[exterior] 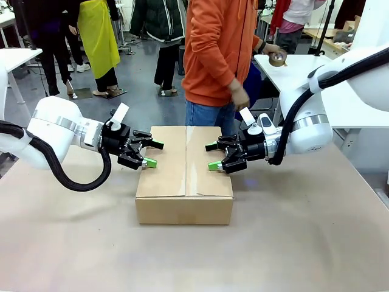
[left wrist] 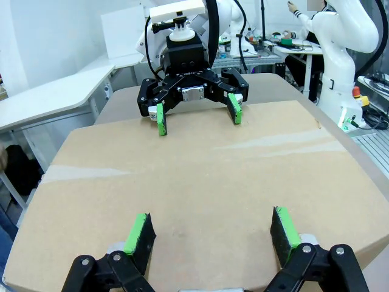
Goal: Pack the gift set into the box.
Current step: Press and hold the closed box until the human finishes sealing it.
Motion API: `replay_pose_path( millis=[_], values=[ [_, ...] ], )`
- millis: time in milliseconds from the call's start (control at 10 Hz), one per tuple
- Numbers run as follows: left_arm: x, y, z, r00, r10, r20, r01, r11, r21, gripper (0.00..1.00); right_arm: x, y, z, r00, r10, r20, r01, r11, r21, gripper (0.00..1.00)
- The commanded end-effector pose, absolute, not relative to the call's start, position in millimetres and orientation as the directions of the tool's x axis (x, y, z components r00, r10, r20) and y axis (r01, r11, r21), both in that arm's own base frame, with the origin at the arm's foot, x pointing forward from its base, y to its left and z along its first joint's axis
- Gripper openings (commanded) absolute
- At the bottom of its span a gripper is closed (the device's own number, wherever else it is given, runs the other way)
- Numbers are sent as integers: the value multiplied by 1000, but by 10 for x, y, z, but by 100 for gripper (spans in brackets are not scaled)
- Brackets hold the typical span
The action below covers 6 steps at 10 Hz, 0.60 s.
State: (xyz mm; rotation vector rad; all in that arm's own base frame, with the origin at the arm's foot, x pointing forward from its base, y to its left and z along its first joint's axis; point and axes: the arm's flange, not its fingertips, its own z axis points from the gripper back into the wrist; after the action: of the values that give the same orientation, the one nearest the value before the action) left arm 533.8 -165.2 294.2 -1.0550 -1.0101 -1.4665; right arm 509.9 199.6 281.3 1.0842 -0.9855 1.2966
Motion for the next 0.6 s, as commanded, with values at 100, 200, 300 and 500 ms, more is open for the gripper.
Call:
replay_pose_path(
  millis=[100,200,300,500],
  values=[
    [5320,-1652,2928,-106,-256,961,989,-129,75,100,5091,2007,2787,56,239,970,-998,-24,63,100],
    [5320,-1652,2928,-106,-256,961,989,-129,75,100,5091,2007,2787,56,239,970,-998,-24,63,100],
    [5320,-1652,2928,-106,-256,961,989,-129,75,100,5091,2007,2787,56,239,970,-998,-24,63,100],
    [5320,-1652,2928,-106,-256,961,989,-129,75,100,5091,2007,2787,56,239,970,-998,-24,63,100]
  ],
)
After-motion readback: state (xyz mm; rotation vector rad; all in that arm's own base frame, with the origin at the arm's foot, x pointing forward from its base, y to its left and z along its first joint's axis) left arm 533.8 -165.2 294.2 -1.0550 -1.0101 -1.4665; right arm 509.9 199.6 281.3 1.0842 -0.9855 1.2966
